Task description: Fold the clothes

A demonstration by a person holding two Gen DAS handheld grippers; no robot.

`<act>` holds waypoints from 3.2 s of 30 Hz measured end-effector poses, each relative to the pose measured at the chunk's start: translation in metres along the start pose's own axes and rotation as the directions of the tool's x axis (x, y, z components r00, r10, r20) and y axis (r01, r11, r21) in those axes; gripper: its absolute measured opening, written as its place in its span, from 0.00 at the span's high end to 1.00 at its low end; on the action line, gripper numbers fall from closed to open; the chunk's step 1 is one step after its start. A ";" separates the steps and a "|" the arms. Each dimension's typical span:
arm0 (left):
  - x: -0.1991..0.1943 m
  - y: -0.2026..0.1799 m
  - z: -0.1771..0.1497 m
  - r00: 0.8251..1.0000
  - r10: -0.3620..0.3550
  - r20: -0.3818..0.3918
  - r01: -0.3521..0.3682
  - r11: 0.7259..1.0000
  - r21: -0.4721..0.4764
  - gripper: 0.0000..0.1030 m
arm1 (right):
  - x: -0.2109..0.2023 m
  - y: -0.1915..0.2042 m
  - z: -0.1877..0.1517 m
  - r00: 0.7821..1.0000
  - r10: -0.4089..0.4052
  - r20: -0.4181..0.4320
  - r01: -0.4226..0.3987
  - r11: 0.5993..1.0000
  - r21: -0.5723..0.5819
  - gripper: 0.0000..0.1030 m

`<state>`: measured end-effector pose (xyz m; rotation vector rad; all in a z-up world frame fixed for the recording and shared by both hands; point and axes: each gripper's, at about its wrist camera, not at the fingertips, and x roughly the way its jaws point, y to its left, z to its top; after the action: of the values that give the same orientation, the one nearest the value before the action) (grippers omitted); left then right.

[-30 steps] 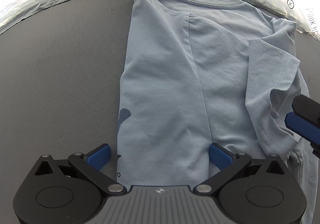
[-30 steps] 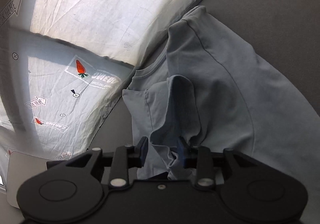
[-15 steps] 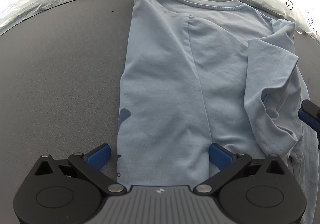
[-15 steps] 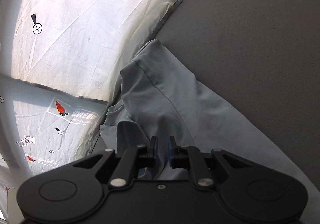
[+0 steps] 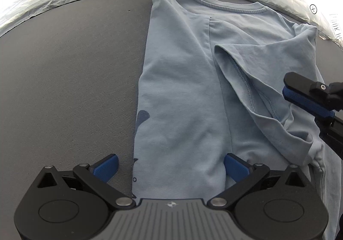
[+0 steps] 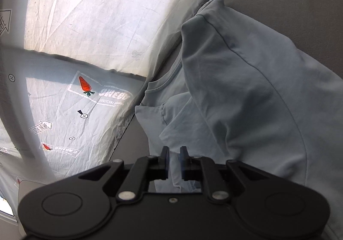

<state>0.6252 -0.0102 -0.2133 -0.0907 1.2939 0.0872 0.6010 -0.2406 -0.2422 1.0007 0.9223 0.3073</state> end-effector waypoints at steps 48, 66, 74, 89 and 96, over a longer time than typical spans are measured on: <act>-0.016 0.028 -0.041 0.997 0.010 -0.075 -0.010 1.000 -0.006 0.00 | 0.011 -0.013 -0.017 0.985 0.167 0.039 -0.170 0.929 0.330 0.86; -0.013 0.035 -0.039 0.996 0.008 -0.091 -0.011 0.999 -0.030 0.00 | 0.048 -0.012 -0.035 0.989 0.132 -0.073 -0.098 0.930 0.355 0.87; -0.017 0.042 -0.028 0.998 0.005 -0.067 -0.009 0.998 -0.058 0.00 | 0.048 -0.024 -0.047 0.992 0.083 -0.098 -0.039 0.922 0.386 0.87; -0.063 0.056 -0.062 1.000 0.014 0.022 -0.013 0.998 -0.054 0.00 | -0.042 0.008 -0.049 0.999 -0.011 -0.042 0.015 0.995 0.098 0.60; -0.077 0.046 -0.146 0.999 0.017 -0.036 -0.017 1.000 -0.015 0.00 | -0.148 -0.035 -0.099 0.985 -0.164 0.057 0.160 0.986 0.055 0.60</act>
<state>0.4599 0.0171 -0.1793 -0.0943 1.3302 0.1103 0.4287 -0.2917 -0.2157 0.9692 0.9528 0.1163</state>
